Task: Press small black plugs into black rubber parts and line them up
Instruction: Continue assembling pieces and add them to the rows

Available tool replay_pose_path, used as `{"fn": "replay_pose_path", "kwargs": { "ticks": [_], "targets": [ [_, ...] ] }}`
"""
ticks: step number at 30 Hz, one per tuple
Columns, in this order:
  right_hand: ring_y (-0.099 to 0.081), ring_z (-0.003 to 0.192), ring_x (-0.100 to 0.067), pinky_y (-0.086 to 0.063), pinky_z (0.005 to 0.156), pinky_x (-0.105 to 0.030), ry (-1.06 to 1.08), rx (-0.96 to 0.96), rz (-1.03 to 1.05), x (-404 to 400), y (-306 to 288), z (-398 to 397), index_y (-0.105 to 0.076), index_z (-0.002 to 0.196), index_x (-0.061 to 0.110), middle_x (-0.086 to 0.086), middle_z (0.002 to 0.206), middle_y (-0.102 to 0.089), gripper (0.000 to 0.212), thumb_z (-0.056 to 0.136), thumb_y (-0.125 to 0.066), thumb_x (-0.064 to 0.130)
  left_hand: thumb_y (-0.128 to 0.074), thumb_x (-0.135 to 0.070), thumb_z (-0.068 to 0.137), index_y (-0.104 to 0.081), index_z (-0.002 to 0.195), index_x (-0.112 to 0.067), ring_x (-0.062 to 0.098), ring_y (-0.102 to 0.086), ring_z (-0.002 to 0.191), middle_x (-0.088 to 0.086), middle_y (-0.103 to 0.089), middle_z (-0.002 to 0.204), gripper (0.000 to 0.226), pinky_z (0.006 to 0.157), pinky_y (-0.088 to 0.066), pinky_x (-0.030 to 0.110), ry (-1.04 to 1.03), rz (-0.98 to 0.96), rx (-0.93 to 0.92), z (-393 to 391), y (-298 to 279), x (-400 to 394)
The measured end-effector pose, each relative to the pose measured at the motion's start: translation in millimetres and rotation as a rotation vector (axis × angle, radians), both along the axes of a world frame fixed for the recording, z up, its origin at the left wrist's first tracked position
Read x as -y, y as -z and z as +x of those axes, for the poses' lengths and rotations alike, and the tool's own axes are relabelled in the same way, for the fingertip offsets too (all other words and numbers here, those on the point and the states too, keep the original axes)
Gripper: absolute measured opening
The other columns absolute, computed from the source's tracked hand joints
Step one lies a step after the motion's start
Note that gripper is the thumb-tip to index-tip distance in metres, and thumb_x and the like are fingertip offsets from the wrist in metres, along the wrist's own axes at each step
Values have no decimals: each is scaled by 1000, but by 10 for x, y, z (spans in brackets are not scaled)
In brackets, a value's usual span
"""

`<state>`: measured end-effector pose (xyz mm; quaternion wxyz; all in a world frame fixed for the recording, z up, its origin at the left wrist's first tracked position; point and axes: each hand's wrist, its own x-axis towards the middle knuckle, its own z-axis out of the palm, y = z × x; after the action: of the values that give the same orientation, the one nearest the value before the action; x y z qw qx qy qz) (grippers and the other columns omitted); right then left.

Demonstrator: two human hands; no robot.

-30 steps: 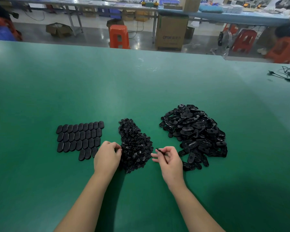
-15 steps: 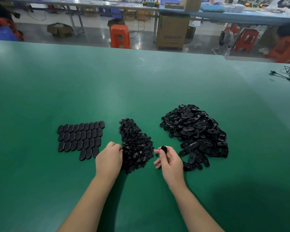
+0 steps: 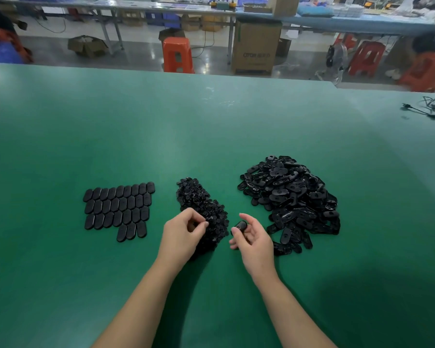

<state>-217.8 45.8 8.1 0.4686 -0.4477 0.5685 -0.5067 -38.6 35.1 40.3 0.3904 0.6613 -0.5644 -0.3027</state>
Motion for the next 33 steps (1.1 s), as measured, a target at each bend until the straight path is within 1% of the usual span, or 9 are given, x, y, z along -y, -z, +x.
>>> {"fn": "replay_pose_path", "kwargs": {
  "ticks": [3,5,7,9,13,17,21,27,33],
  "targets": [
    [-76,76,-20,-61,71,-31,4,13,-20,9,36,2,-66,111,17,-2,82,-73,17,101,-58,6,-78,-15,84,-68,75,-30,8,-51,45,-6,-64,62,21,45,-43,22,34,48,-148,-143,-20,-3],
    [-77,81,-21,-62,74,-35,-4,7,-22,10,40,7,-62,107,18,1,86,-75,16,104,-51,7,-77,-9,84,-72,85,-31,8,-52,48,-9,-65,67,23,44,-45,26,25,98,-287,-235,-30,-6],
    [-77,82,-20,-62,74,-36,-6,9,-20,11,32,11,-59,105,20,-2,87,-75,16,105,-48,8,-77,-5,83,-74,94,-24,8,-52,48,-8,-66,67,23,44,-45,26,-4,153,-395,-313,-37,-8],
    [-76,81,-19,-62,72,-34,-12,-6,-23,2,22,5,-58,106,21,-3,87,-75,15,106,-48,10,-79,-3,80,-74,88,-17,10,-52,47,-3,-67,64,17,44,-44,25,-21,185,-437,-375,-31,-2],
    [-75,77,-21,-62,74,-43,-30,-38,-13,-12,17,-8,-58,106,24,-5,85,-75,16,106,-47,12,-80,-8,81,-76,78,-19,10,-55,48,0,-69,63,12,45,-44,23,-17,192,-406,-442,-38,25],
    [-76,75,-24,-60,78,-53,-47,-71,-19,-14,29,-6,-56,107,29,-3,87,-77,18,106,-48,13,-72,-7,87,-77,83,-24,7,-59,48,-5,-74,68,19,47,-45,19,-14,197,-342,-482,-27,53],
    [-76,77,-18,-60,79,-49,-72,-140,-33,-20,41,-10,-59,103,41,1,87,-77,25,105,-50,17,-70,-6,88,-74,88,-21,8,-61,47,-5,-74,70,15,48,-47,21,-24,215,-315,-517,-31,50],
    [-73,74,-14,-60,76,-42,-68,-179,-60,-16,36,-8,-63,107,35,6,88,-76,25,104,-51,12,-71,-8,87,-74,80,-21,9,-60,48,-1,-72,66,15,52,-49,24,-29,218,-278,-532,-64,51],
    [-71,77,-17,-59,76,-47,-71,-196,-50,-13,25,-7,-63,107,34,6,90,-76,26,103,-52,11,-70,-14,83,-74,76,-27,5,-63,57,-8,-71,68,15,60,-53,23,-21,192,-140,-575,-122,28]
  ]
}}
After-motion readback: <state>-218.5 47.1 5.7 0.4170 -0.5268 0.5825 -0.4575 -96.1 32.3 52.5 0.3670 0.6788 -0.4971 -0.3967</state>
